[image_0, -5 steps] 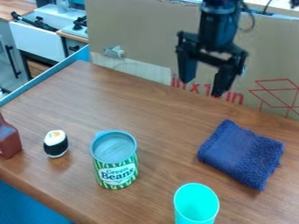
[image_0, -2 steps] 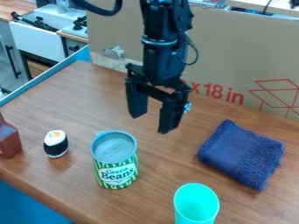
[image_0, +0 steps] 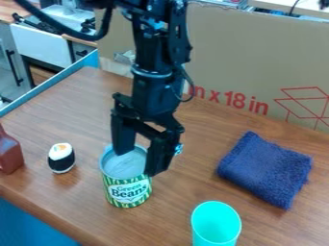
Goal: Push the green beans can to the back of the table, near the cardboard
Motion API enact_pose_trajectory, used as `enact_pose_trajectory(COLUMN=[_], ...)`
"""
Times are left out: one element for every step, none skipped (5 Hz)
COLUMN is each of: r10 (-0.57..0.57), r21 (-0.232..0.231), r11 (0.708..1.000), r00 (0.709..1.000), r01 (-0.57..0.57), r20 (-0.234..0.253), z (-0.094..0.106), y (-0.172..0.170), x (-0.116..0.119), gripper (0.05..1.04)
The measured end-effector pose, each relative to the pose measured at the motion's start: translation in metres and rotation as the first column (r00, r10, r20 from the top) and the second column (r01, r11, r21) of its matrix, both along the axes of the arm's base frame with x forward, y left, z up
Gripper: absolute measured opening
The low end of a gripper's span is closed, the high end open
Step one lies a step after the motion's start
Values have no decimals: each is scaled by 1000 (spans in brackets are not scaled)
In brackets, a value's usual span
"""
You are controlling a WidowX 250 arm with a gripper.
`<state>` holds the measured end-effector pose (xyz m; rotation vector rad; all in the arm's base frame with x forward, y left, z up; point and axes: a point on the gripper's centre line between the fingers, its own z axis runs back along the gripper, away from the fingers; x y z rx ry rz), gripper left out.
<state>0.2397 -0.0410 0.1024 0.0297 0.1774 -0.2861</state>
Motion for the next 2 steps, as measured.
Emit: enact_pose_trajectory(r10=[-1, 0], r21=[9, 10], r11=[1000, 1000], r00=[1000, 998], r01=[1, 1], r20=[-18, -67], z=[0, -6], y=[-1, 4], x=[-23, -42], gripper=[1000, 1000])
